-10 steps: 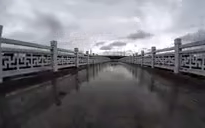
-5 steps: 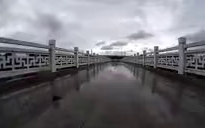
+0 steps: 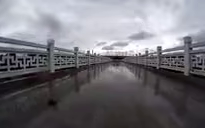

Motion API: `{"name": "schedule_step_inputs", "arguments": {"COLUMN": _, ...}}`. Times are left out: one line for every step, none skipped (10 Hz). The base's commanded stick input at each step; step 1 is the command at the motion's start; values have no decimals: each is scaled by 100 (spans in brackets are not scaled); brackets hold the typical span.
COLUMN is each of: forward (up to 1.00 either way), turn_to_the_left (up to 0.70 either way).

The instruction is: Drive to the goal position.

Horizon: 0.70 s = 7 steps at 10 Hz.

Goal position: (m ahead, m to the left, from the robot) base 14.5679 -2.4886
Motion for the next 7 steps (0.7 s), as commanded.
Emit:
{"name": "schedule_step_inputs", "arguments": {"forward": 39, "turn_to_the_left": 0}}
{"name": "schedule_step_inputs", "arguments": {"forward": 39, "turn_to_the_left": 0}}
{"name": "schedule_step_inputs", "arguments": {"forward": 39, "turn_to_the_left": 0}}
{"name": "schedule_step_inputs", "arguments": {"forward": 39, "turn_to_the_left": 0}}
{"name": "schedule_step_inputs", "arguments": {"forward": 39, "turn_to_the_left": 0}}
{"name": "schedule_step_inputs", "arguments": {"forward": 39, "turn_to_the_left": 0}}
{"name": "schedule_step_inputs", "arguments": {"forward": 40, "turn_to_the_left": 0}}
